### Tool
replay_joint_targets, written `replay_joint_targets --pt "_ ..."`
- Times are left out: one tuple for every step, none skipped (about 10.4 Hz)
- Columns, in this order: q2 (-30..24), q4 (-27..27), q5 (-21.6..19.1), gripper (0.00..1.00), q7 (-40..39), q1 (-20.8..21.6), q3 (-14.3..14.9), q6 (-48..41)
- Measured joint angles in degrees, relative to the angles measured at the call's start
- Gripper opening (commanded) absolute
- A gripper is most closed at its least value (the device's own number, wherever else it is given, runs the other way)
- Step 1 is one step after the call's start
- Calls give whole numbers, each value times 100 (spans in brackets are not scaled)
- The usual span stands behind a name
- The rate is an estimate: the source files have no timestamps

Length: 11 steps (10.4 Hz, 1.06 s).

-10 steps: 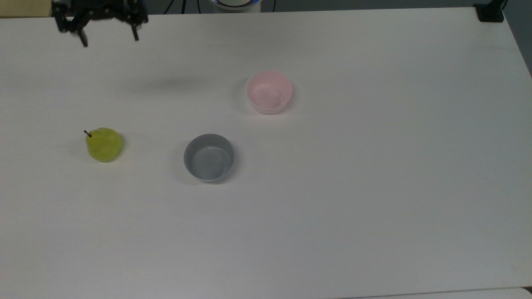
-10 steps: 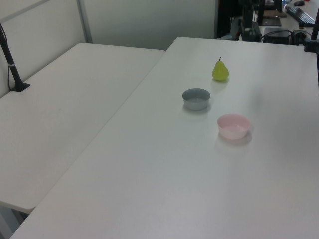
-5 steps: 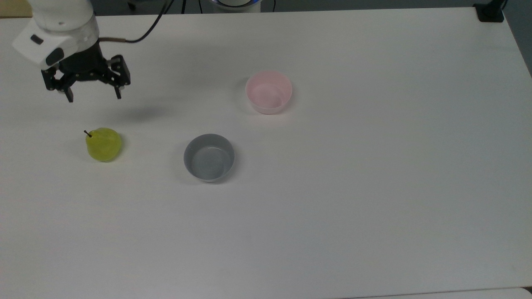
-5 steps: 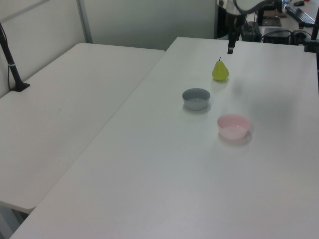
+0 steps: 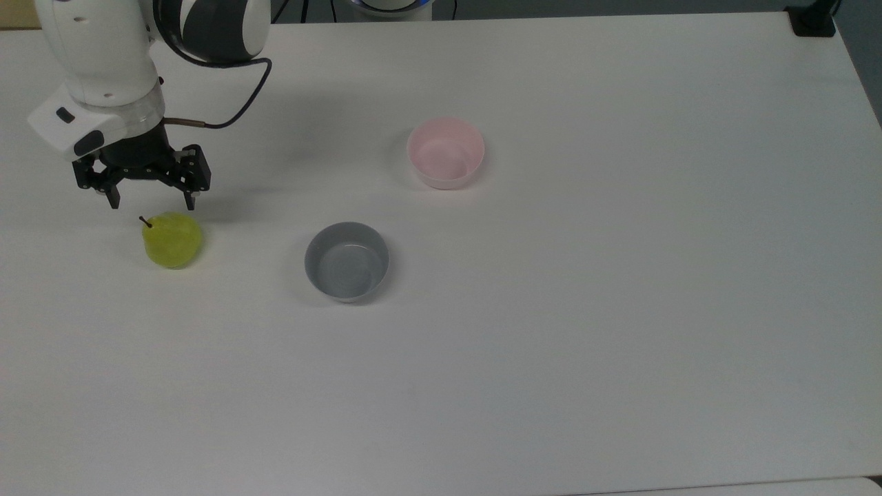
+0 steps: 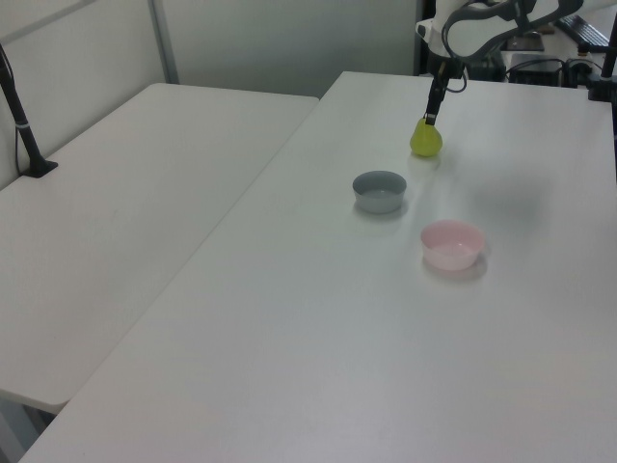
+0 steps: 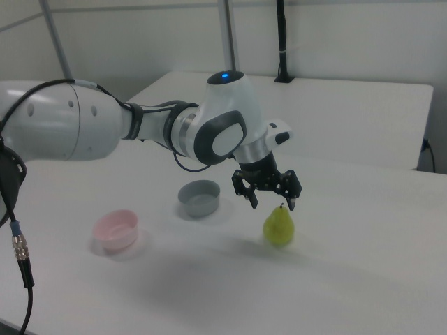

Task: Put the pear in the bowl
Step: 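Move the open gripper over the yellow-green pear, then lower the gripper around the pear and close on it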

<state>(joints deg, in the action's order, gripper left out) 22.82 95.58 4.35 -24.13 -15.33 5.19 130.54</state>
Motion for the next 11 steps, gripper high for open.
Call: replay_joint_targets --pt "58 2 0 100 16 -14 0 93" --pt "125 5 -1 100 81 -20 0 220" --pt "215 9 -2 100 138 -20 0 422" --pt "313 11 -2 100 198 -20 0 574" --pt "390 11 -2 93 217 -20 -1 655" --pt "443 11 -2 79 223 -19 -3 722" --pt "479 11 -2 54 227 -17 -6 752" --pt "495 11 -2 23 230 -17 -10 753" --pt "497 10 -2 0 231 -16 -12 753" --pt "497 6 -3 0 233 -16 -16 754" --pt "477 -28 -18 0 241 -13 -24 762"
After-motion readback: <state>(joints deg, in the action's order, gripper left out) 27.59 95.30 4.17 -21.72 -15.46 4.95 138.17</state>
